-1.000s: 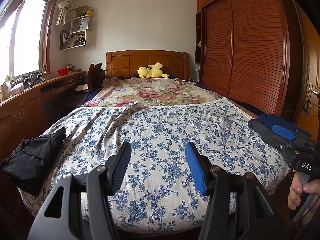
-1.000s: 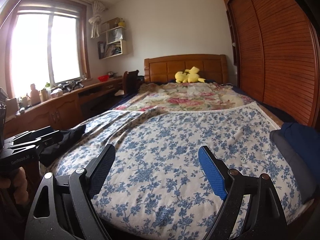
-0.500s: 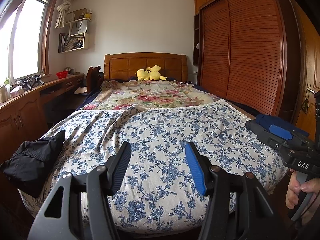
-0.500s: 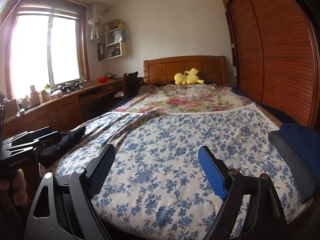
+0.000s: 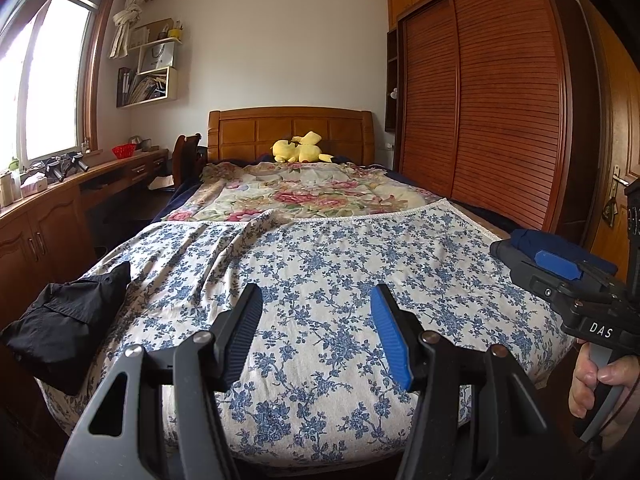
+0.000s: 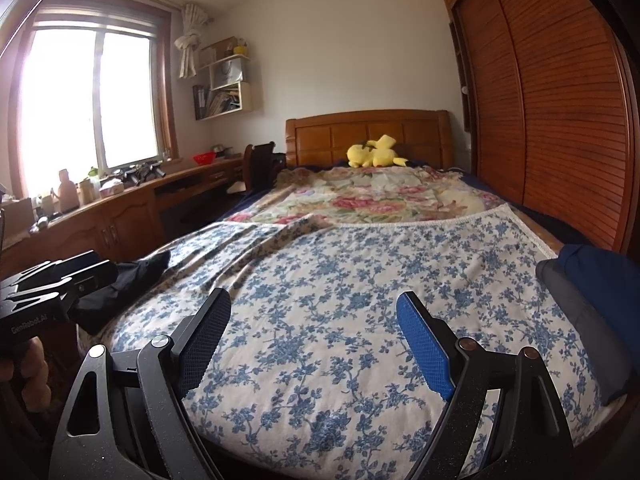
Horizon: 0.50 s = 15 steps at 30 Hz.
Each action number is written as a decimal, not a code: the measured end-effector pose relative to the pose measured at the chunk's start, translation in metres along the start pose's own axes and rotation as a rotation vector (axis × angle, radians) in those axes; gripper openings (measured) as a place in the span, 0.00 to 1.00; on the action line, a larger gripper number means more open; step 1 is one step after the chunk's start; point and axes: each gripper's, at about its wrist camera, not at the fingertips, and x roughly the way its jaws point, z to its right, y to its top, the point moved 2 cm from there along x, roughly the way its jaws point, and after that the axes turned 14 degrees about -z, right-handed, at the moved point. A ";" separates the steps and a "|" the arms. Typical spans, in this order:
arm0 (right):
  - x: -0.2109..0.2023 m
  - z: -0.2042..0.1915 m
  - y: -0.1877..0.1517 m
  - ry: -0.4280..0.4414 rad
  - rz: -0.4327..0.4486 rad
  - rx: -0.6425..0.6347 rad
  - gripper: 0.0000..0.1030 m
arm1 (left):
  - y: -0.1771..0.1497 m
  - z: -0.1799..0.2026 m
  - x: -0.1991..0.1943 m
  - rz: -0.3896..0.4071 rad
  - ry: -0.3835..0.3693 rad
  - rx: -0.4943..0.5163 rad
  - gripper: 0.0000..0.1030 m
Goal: Fold large clothes
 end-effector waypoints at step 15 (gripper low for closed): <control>-0.002 0.000 0.001 0.001 0.006 0.000 0.84 | 0.001 -0.001 -0.001 0.000 0.002 0.002 0.54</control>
